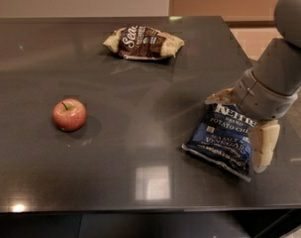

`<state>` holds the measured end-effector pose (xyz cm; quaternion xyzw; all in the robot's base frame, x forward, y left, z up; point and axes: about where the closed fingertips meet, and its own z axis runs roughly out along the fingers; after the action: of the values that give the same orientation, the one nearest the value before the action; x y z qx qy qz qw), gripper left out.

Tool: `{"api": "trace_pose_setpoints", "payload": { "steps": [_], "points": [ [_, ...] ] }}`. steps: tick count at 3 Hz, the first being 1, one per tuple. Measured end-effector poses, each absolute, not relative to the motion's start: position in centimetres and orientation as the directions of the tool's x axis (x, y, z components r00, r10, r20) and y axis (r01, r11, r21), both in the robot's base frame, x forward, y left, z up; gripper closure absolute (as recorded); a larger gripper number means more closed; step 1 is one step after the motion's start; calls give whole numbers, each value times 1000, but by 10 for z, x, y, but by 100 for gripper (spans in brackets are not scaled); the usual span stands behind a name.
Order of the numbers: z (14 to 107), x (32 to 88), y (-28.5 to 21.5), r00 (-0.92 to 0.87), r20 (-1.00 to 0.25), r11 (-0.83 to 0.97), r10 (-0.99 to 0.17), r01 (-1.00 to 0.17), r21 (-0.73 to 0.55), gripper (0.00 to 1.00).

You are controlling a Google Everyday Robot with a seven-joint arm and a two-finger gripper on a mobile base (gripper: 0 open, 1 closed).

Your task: Move blue chip bag near apple

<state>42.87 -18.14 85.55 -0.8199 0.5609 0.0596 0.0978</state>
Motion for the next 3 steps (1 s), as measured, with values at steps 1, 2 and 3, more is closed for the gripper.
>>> {"api": "trace_pose_setpoints", "payload": {
  "steps": [1,2,3],
  "points": [
    [846,432,-188,364,-184,-359,-913,-931,-62,0],
    [840,435,-194,359,-166,-357,-919,-933,-38,18],
    [839,438,-196,350,-161,-351,-923,-936,-21,41]
  ]
}}
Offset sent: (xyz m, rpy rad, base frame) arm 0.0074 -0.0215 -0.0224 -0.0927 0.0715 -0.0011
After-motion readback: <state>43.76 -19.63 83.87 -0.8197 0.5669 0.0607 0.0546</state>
